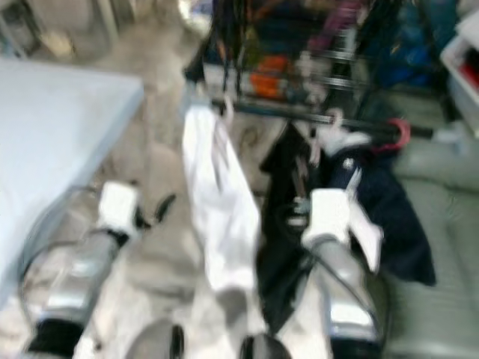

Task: Hang hanger

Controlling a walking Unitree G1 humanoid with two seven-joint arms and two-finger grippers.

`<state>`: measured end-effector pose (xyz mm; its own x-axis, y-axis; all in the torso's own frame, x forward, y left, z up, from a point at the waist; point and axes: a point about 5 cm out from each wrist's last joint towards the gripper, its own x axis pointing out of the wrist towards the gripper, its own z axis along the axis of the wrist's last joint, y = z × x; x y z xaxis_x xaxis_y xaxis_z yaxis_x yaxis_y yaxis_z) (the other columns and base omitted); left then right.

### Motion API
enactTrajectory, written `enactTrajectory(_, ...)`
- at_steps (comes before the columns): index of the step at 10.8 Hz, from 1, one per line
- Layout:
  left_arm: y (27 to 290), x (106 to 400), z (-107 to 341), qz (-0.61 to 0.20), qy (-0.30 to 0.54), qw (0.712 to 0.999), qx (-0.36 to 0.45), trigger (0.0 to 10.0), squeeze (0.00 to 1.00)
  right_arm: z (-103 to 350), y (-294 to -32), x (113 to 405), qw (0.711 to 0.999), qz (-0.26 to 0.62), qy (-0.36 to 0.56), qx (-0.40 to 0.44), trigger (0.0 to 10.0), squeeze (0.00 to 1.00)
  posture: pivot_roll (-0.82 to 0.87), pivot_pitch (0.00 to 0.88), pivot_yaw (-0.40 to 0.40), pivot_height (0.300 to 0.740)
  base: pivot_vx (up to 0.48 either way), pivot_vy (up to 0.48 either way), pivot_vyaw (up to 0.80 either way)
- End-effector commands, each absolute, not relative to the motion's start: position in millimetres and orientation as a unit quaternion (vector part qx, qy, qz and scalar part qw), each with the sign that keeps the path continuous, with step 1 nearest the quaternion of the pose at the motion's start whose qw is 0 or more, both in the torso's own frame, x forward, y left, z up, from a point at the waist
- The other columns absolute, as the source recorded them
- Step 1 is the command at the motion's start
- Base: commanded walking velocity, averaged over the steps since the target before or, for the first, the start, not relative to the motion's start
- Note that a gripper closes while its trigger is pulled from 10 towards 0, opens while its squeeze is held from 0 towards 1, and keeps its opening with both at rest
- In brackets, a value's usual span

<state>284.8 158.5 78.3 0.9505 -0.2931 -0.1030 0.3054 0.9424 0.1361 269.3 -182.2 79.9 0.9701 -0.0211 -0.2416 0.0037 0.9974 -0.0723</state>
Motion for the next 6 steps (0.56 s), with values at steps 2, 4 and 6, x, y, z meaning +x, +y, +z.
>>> enactTrajectory(2, 153.3, 282.8, 75.2, -0.159, 0.045, 0.984, 0.073, 10.0, 0.0, 69.8, -182.4, 260.4, 0.989, 0.003, 0.141, -0.042, 10.0, 0.0, -0.05, 0.084, -0.031, 0.74, -0.332, 0.0, 0.0)
enactTrajectory(4, 152.4, 282.2, 74.0, -0.159, 0.048, 0.984, 0.07, 10.0, 0.0, 69.3, -183.2, 260.9, 0.988, -0.001, 0.144, -0.048, 10.0, 0.0, -0.05, 0.087, -0.034, 0.74, -0.334, 0.0, 0.0)
enactTrajectory(6, 152.0, 282.7, 74.2, -0.159, 0.049, 0.984, 0.07, 10.0, 0.0, 69.1, -182.8, 262.2, 0.988, 0.002, 0.146, -0.048, 10.0, 0.0, -0.05, 0.092, -0.036, 0.74, -0.334, 0.0, 0.0)
